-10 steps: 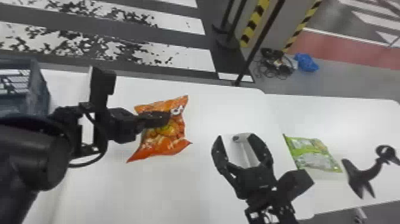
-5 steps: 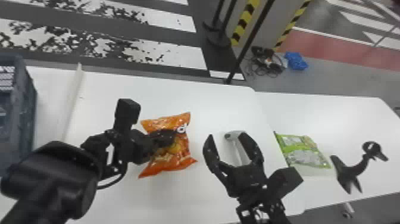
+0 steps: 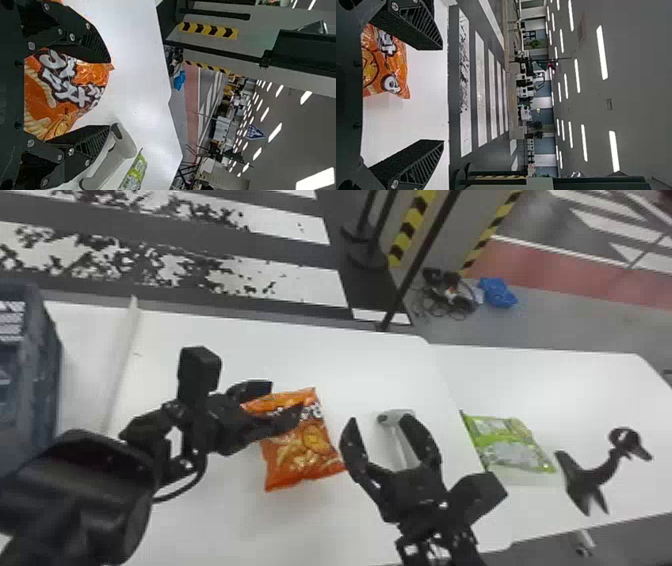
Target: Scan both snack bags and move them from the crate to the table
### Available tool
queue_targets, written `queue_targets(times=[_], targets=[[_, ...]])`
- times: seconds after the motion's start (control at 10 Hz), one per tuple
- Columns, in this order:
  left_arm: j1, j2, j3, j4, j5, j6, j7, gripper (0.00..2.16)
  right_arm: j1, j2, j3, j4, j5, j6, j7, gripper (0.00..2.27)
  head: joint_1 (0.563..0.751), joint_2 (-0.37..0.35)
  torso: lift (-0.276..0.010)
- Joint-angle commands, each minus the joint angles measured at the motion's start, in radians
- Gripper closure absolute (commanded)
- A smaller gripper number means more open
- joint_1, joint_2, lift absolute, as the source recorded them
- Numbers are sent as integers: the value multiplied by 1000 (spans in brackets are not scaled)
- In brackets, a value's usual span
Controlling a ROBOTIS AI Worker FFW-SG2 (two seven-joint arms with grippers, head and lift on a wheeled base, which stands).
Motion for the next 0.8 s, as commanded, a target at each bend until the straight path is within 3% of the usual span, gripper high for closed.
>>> queue_targets(times=[0.0,0.1,0.2,0.3,0.4,0.5,0.7], targets=[[66,16,66,-99,-18,-39,1,39,1,-2,-2,1,-2,0,2,93,695,-350,-88],[121,24,126,-172,-40,-63,5,43,1,-2,-4,1,-9,6,2,97,695,-350,-88],[176,49,184,-228,-43,-159,6,73,-2,-2,-4,1,-18,15,3,93,695,-350,-88],[225,67,232,-283,-46,-165,15,83,-8,-2,-13,-2,-51,55,8,93,695,-339,-88],[284,87,278,-339,-47,-205,54,83,-16,-2,-22,-14,-66,117,9,93,695,-295,-88],[337,101,313,-395,-56,-208,124,83,-25,-2,-31,-31,-98,193,11,100,695,-250,-88],[428,109,354,-491,-69,-201,222,87,-59,-2,-59,-68,-157,423,17,93,695,-187,-88]])
